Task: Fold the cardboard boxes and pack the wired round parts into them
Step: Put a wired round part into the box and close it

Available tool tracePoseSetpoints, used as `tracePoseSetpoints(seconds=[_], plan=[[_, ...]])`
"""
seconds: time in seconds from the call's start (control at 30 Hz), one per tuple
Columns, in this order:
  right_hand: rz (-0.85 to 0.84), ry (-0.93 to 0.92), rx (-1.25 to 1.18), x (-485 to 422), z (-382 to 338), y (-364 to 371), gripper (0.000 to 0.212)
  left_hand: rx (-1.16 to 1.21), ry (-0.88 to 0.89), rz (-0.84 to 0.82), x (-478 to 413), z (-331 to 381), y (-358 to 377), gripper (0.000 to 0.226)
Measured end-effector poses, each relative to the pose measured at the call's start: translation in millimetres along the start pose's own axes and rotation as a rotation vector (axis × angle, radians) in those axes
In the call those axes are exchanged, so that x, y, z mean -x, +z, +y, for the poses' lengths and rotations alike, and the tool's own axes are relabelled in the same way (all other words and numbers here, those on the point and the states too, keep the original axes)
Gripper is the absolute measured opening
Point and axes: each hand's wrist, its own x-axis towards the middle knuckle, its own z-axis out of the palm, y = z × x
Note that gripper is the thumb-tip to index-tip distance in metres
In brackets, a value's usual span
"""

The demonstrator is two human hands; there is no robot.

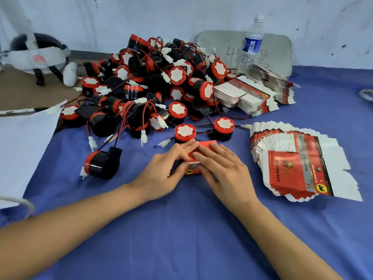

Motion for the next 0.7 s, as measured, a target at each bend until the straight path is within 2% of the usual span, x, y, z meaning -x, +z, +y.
tracePoseSetpoints(seconds=[0.1, 0.3, 0.47, 0.53, 0.63, 0.7], plan=[[0.031, -0.016, -0.045, -1.8, -5.4, 3.6, 0.021, -0.065, 0.039, 0.047, 0.6, -0.2, 0.3, 0.019], [0.06, -0.017, -0.031, -2.8, -8.7, 6.3, 0.016, -0.068, 0.079, 0.01, 0.2, 3.5, -1.1, 0.006], [0.063, -0.007, -0.093, -0.6, -7.6, 8.9, 0.015, -0.049, 0.048, 0.004, 2.3, -0.9, 2.6, 0.015], [0.018, 0.042, -0.11, -3.7, -0.5, 7.8, 0.029, -0.073, 0.013, -0.003, -0.3, -1.2, 2.1, 0.027], [-0.156, 0.185, -0.165, -3.6, 9.2, 0.8, 0.072, -0.111, -0.008, 0.008, -4.0, -1.4, 0.9, 0.043], [-0.253, 0.199, -0.134, -3.2, 10.2, -0.3, 0.076, -0.156, -0.036, 0.002, -3.8, -0.5, 2.2, 0.051]])
